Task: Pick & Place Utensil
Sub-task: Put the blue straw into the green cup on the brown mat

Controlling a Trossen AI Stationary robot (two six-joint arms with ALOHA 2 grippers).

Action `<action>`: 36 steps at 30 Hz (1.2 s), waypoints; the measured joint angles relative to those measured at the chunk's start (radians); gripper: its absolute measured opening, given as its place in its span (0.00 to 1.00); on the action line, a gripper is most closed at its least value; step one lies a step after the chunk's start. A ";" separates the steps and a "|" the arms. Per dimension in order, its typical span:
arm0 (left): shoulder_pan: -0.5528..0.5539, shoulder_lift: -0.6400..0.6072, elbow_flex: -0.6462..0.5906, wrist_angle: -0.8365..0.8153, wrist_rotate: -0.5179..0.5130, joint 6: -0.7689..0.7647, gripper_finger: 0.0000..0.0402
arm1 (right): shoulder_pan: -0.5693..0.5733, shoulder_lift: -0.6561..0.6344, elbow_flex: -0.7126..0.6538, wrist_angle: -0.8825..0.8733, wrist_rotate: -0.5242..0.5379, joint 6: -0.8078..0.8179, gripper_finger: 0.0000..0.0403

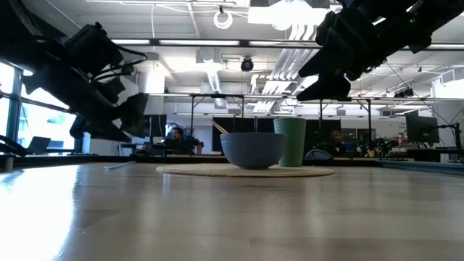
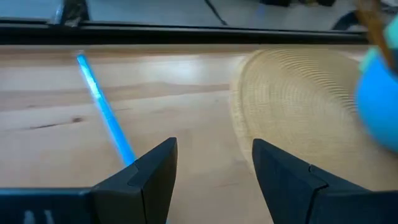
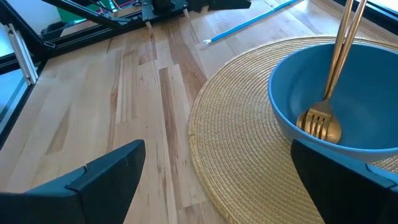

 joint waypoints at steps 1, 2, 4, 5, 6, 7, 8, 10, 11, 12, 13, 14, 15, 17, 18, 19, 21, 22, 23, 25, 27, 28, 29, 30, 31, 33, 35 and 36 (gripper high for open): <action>0.000 0.013 0.000 -0.004 -0.016 -0.008 0.52 | 0.000 0.000 0.000 0.000 0.000 0.000 0.99; 0.000 0.023 0.000 -0.008 -0.036 -0.014 0.52 | 0.000 0.000 0.000 0.000 0.000 0.000 0.99; 0.000 0.035 0.000 -0.006 -0.080 -0.028 0.52 | 0.000 0.000 0.000 0.000 0.000 0.000 0.99; 0.000 0.039 0.000 -0.006 -0.101 -0.031 0.52 | 0.000 0.000 0.000 0.000 0.000 0.000 0.99; 0.001 0.039 0.000 -0.007 -0.114 -0.031 0.52 | 0.000 0.000 0.000 0.000 0.000 0.000 0.99; 0.001 0.039 0.004 -0.018 -0.128 -0.031 0.52 | 0.000 0.000 0.000 0.000 0.000 0.000 0.99; 0.003 0.039 0.014 -0.039 -0.137 -0.031 0.52 | 0.000 0.000 0.000 0.000 0.000 0.000 0.99; 0.023 0.039 0.046 -0.105 -0.133 -0.032 0.52 | 0.000 0.000 0.000 0.000 0.000 0.000 0.99; 0.040 0.039 0.068 -0.152 -0.118 -0.032 0.52 | 0.000 0.000 0.000 0.000 0.000 0.000 0.99; 0.060 0.039 0.091 -0.202 -0.101 -0.036 0.52 | 0.000 0.000 0.000 0.000 0.000 0.000 0.99; 0.081 0.039 0.113 -0.243 -0.081 -0.040 0.52 | 0.000 0.000 0.000 0.000 0.000 0.000 0.99; 0.103 0.039 0.131 -0.276 -0.062 -0.040 0.52 | 0.000 0.000 0.000 0.000 0.000 0.000 0.99; 0.122 0.039 0.143 -0.297 -0.050 -0.041 0.52 | 0.000 0.000 0.000 0.000 0.000 0.000 0.99; 0.150 0.039 0.146 -0.306 -0.032 -0.053 0.52 | 0.000 0.000 0.000 0.000 0.000 0.000 0.99; 0.159 0.039 0.146 -0.307 -0.022 -0.061 0.52 | 0.000 0.000 0.000 0.000 0.000 0.000 0.99; 0.165 0.039 0.146 -0.308 -0.017 -0.066 0.52 | 0.000 0.000 0.000 0.000 0.000 0.000 0.99; 0.166 0.042 0.146 -0.323 -0.019 -0.072 0.52 | 0.000 0.000 0.000 0.000 0.000 0.000 0.99; 0.164 0.050 0.143 -0.321 -0.023 -0.078 0.52 | 0.000 0.000 0.000 0.000 0.000 0.000 0.99; 0.164 0.056 0.140 -0.321 -0.022 -0.085 0.52 | 0.000 0.000 0.000 0.000 0.000 0.000 0.99; 0.164 0.070 0.135 -0.322 -0.027 -0.097 0.52 | 0.000 0.000 0.000 0.000 0.000 0.000 0.99; 0.164 0.104 0.135 -0.321 -0.035 -0.119 0.52 | 0.000 0.000 0.000 0.000 0.000 0.000 0.99; 0.164 0.122 0.135 -0.317 -0.035 -0.131 0.51 | 0.000 0.000 0.000 0.000 0.000 0.000 0.99; 0.164 0.141 0.135 -0.305 -0.035 -0.141 0.51 | 0.000 0.000 0.000 0.000 0.000 0.000 0.99; 0.164 0.163 0.135 -0.288 -0.036 -0.150 0.51 | 0.000 0.000 0.000 0.000 0.000 0.000 0.99; 0.164 0.184 0.135 -0.278 -0.035 -0.160 0.51 | 0.000 0.000 0.000 0.000 0.000 0.000 0.99; 0.164 0.219 0.135 -0.265 -0.035 -0.178 0.51 | 0.000 0.000 0.000 0.000 0.000 0.000 0.99; 0.164 0.251 0.135 -0.250 -0.033 -0.206 0.51 | 0.000 0.000 0.000 0.000 0.000 0.000 0.99; 0.164 0.262 0.134 -0.246 -0.026 -0.215 0.51 | 0.000 0.000 0.000 0.000 0.000 0.000 0.99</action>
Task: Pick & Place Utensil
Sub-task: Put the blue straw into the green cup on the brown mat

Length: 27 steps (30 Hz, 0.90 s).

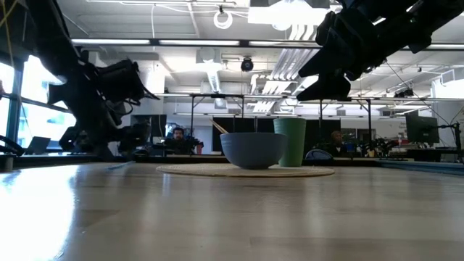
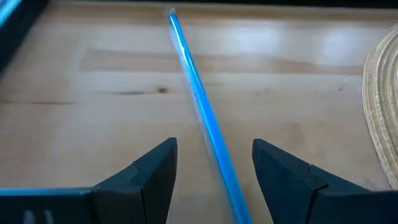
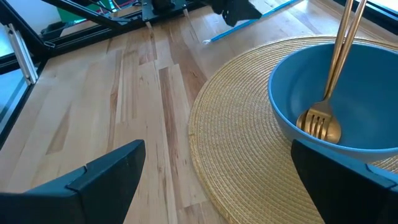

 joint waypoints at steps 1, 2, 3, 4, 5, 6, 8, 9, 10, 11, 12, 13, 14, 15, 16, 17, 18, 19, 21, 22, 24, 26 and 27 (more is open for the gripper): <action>0.000 0.012 0.000 0.013 0.009 -0.003 0.51 | 0.000 0.000 0.000 0.000 0.000 0.000 0.99; 0.000 0.022 0.000 0.026 0.017 -0.004 0.51 | 0.000 0.000 0.000 0.000 0.000 0.000 0.99; 0.000 0.031 0.000 0.038 0.022 -0.004 0.51 | 0.000 0.000 0.000 0.000 0.000 0.000 0.99; 0.000 0.040 0.000 0.049 0.032 -0.004 0.51 | 0.000 0.000 0.000 0.000 0.000 0.000 0.99; 0.000 0.047 0.000 0.056 0.033 -0.004 0.50 | 0.000 0.000 0.000 0.000 0.000 0.000 0.99; 0.000 0.056 0.000 0.064 0.030 -0.004 0.49 | 0.000 0.000 0.000 0.000 0.000 0.000 0.99; 0.000 0.070 0.000 0.070 0.025 -0.009 0.45 | 0.000 0.000 0.000 0.000 0.000 0.000 0.99; 0.000 0.076 0.000 0.070 0.021 -0.018 0.42 | 0.000 0.000 0.000 0.000 0.000 0.000 0.99; 0.000 0.083 0.000 0.069 0.016 -0.025 0.39 | 0.000 0.000 0.000 0.000 0.000 0.000 0.99; -0.001 0.085 0.000 0.066 0.014 -0.026 0.36 | 0.000 0.000 0.000 0.000 0.000 0.000 0.99; 0.000 0.087 0.000 0.065 0.014 -0.026 0.33 | 0.000 0.000 0.000 0.000 0.000 0.000 0.99; 0.000 0.088 0.000 0.064 0.014 -0.027 0.30 | 0.000 0.000 0.000 0.000 0.000 0.000 0.99; 0.000 0.088 0.000 0.063 0.015 -0.028 0.27 | 0.000 0.000 0.000 0.000 0.000 0.000 0.99; 0.000 0.088 0.000 0.063 0.018 -0.029 0.24 | 0.000 0.000 0.000 0.000 0.000 0.000 0.99; 0.000 0.088 0.000 0.064 0.020 -0.029 0.21 | 0.000 0.000 0.000 0.000 0.000 0.000 0.99; 0.000 0.088 0.000 0.064 0.022 -0.029 0.18 | 0.000 0.000 0.000 0.000 0.000 0.000 0.99; 0.000 0.088 0.000 0.065 0.026 -0.030 0.15 | 0.000 0.000 0.000 0.000 0.000 0.000 0.99; 0.000 0.088 0.001 0.066 0.031 -0.029 0.13 | 0.000 0.000 0.000 0.000 0.000 0.000 0.99; 0.000 0.088 0.001 0.068 0.041 -0.029 0.08 | 0.000 0.000 0.000 0.000 0.000 0.000 0.99; -0.002 0.088 0.001 0.068 0.046 -0.029 0.06 | 0.000 0.000 0.000 0.000 0.000 0.000 0.99; -0.017 0.088 0.002 0.068 0.050 -0.024 0.03 | 0.000 0.000 0.000 0.000 0.000 0.000 0.99; -0.045 0.088 0.002 0.068 0.048 -0.021 0.01 | 0.000 0.000 0.000 0.000 0.000 0.000 0.99; -0.061 0.088 0.002 0.069 0.046 -0.021 0.01 | 0.000 0.000 0.000 0.000 0.000 0.000 0.99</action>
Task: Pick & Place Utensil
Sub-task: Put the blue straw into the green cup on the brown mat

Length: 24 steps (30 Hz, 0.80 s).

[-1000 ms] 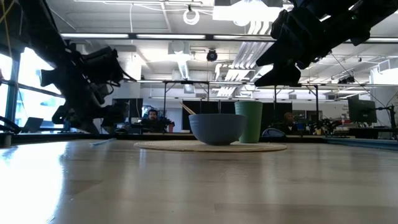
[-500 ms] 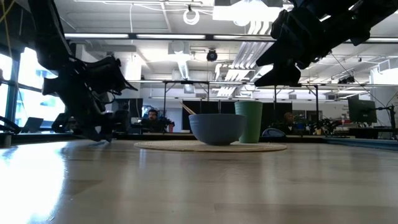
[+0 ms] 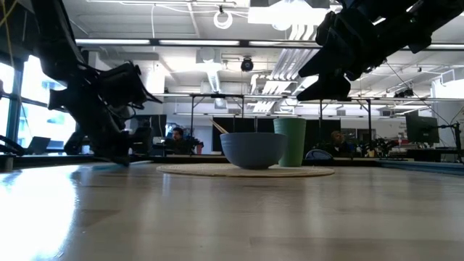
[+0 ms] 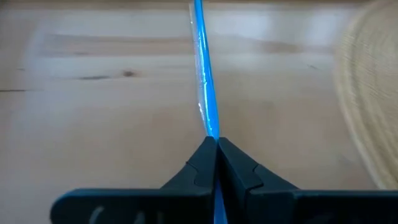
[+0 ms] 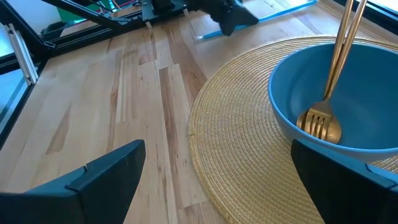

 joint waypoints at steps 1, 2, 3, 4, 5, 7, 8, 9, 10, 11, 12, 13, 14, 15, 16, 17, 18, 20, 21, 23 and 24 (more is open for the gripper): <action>-0.015 0.000 0.000 0.002 -0.003 0.000 0.01 | 0.000 0.000 0.000 0.000 0.000 0.000 0.99; -0.029 -0.002 0.000 0.002 -0.004 0.000 0.01 | 0.000 0.000 0.000 0.000 0.000 0.000 0.99; -0.042 -0.008 0.000 0.000 -0.003 0.000 0.01 | 0.000 0.000 0.000 0.000 0.000 0.000 0.99; -0.056 -0.014 -0.001 -0.002 0.003 0.002 0.01 | 0.000 0.000 0.000 0.000 0.000 0.000 0.99; -0.069 -0.022 -0.001 -0.003 0.009 0.004 0.01 | 0.000 0.000 0.000 0.000 0.000 0.000 0.99; -0.093 -0.048 -0.003 -0.010 0.026 0.020 0.01 | 0.000 0.000 0.000 0.000 0.000 0.000 0.99; -0.106 -0.065 -0.003 -0.012 0.038 0.029 0.01 | 0.000 0.000 0.000 0.000 0.000 0.000 0.99; -0.117 -0.085 -0.003 -0.016 0.041 0.038 0.01 | 0.000 0.000 0.000 0.000 0.000 0.000 0.99; -0.128 -0.107 -0.003 -0.015 0.038 0.052 0.01 | 0.000 0.000 0.000 0.000 0.000 0.000 0.99; -0.140 -0.128 -0.003 -0.012 0.032 0.067 0.01 | 0.000 0.000 0.000 0.000 0.000 0.000 0.99; -0.152 -0.154 -0.003 -0.015 0.026 0.084 0.01 | 0.000 0.000 0.000 0.000 0.000 0.000 0.99; -0.164 -0.179 -0.003 -0.015 0.019 0.101 0.01 | 0.000 0.000 0.000 0.000 0.000 0.000 0.99; -0.176 -0.203 -0.003 -0.011 0.018 0.116 0.01 | 0.000 0.000 0.000 0.000 0.000 0.000 0.99; -0.190 -0.231 -0.003 -0.013 0.015 0.132 0.01 | 0.000 0.000 0.000 0.002 0.000 0.000 0.99; -0.203 -0.257 -0.003 -0.016 0.011 0.151 0.01 | 0.000 0.000 0.000 0.014 0.002 0.000 0.99; -0.216 -0.282 -0.003 -0.015 0.006 0.170 0.01 | 0.000 0.000 0.000 0.039 0.011 0.000 0.99; -0.231 -0.309 -0.003 -0.020 0.003 0.186 0.01 | 0.000 0.000 0.000 0.067 0.020 0.000 0.99; -0.257 -0.360 -0.003 -0.028 -0.007 0.218 0.01 | 0.000 -0.001 0.000 0.113 0.039 0.000 0.99; -0.272 -0.387 -0.003 -0.042 -0.011 0.230 0.01 | 0.000 -0.001 0.000 0.133 0.046 0.000 0.99; -0.296 -0.432 -0.003 -0.051 -0.016 0.244 0.01 | 0.000 -0.001 0.000 0.156 0.053 0.000 0.99; -0.310 -0.454 -0.003 -0.058 -0.018 0.256 0.01 | 0.000 -0.001 0.000 0.174 0.053 0.000 0.99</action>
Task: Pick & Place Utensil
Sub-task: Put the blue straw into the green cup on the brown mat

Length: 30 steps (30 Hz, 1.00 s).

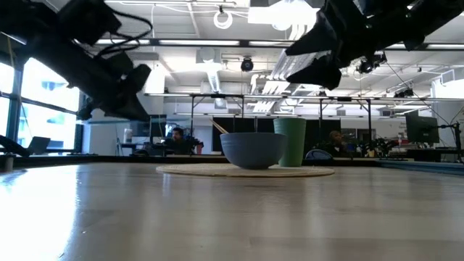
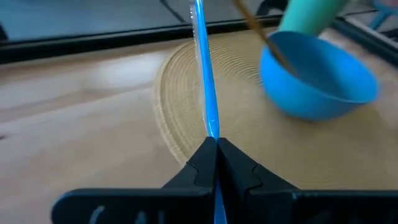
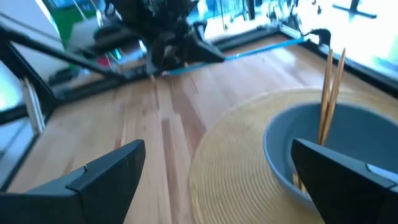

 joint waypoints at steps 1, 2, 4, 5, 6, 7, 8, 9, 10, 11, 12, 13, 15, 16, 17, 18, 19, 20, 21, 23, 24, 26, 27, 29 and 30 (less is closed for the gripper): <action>-0.015 -0.021 0.000 -0.006 -0.004 0.012 0.01 | 0.000 0.000 0.000 0.021 0.000 0.000 0.99; -0.028 -0.039 0.000 -0.003 -0.009 0.027 0.01 | 0.000 0.000 0.000 0.047 0.000 0.000 0.99; -0.061 -0.070 0.001 -0.005 -0.016 0.054 0.01 | 0.000 0.000 0.000 0.099 0.006 0.000 0.99; -0.078 -0.085 0.001 -0.004 -0.020 0.067 0.01 | 0.000 0.000 0.000 0.124 0.012 0.000 0.99; -0.096 -0.095 0.001 0.004 -0.028 0.081 0.01 | 0.000 0.000 0.000 0.149 0.017 0.000 0.99; -0.115 -0.105 0.002 0.006 -0.040 0.094 0.01 | 0.000 0.000 0.000 0.176 0.024 0.000 0.99; -0.133 -0.114 0.001 0.003 -0.052 0.107 0.01 | 0.000 0.000 0.000 0.209 0.034 0.000 0.99; -0.152 -0.120 0.001 0.006 -0.071 0.117 0.01 | 0.000 0.000 0.000 0.242 0.045 -0.002 0.99; -0.170 -0.124 0.001 0.014 -0.085 0.128 0.01 | 0.000 0.002 0.000 0.271 0.056 -0.012 0.99; -0.188 -0.126 0.002 0.019 -0.103 0.142 0.01 | 0.002 0.005 0.000 0.296 0.060 -0.021 0.99; -0.206 -0.128 0.001 0.030 -0.116 0.158 0.01 | 0.006 0.010 0.000 0.313 0.059 -0.025 0.99; -0.222 -0.127 0.001 0.054 -0.128 0.176 0.01 | 0.010 0.018 0.000 0.329 0.057 -0.026 0.99; -0.250 -0.127 0.001 0.108 -0.137 0.214 0.01 | 0.018 0.040 0.000 0.369 0.058 -0.027 0.99; -0.261 -0.126 0.001 0.136 -0.134 0.240 0.01 | 0.023 0.054 0.000 0.390 0.063 -0.026 0.99; -0.272 -0.126 0.001 0.173 -0.128 0.268 0.01 | 0.028 0.070 0.000 0.412 0.072 -0.027 0.99; -0.283 -0.126 0.001 0.207 -0.123 0.295 0.01 | 0.035 0.090 0.000 0.438 0.087 -0.027 0.99; -0.293 -0.126 0.001 0.240 -0.119 0.321 0.01 | 0.043 0.114 0.000 0.466 0.102 -0.027 0.99; -0.301 -0.126 0.001 0.273 -0.111 0.349 0.01 | 0.051 0.140 0.000 0.500 0.119 -0.027 0.99; -0.309 -0.126 0.001 0.303 -0.097 0.374 0.01 | 0.058 0.166 0.000 0.536 0.130 -0.031 0.99; -0.320 -0.126 0.001 0.363 -0.074 0.419 0.01 | 0.073 0.224 0.000 0.626 0.158 -0.043 0.99; -0.323 -0.125 0.001 0.387 -0.061 0.436 0.01 | 0.079 0.252 0.000 0.671 0.173 -0.045 0.99; -0.325 -0.117 0.001 0.432 -0.035 0.460 0.01 | 0.085 0.306 0.000 0.762 0.196 -0.045 0.99; -0.325 -0.113 0.001 0.448 -0.017 0.471 0.01 | 0.087 0.327 0.000 0.795 0.205 -0.047 0.99; -0.324 -0.099 0.001 0.485 0.010 0.481 0.01 | 0.088 0.360 0.000 0.843 0.227 -0.061 0.99; -0.324 -0.090 0.001 0.502 0.022 0.484 0.01 | 0.089 0.369 0.000 0.851 0.239 -0.065 0.99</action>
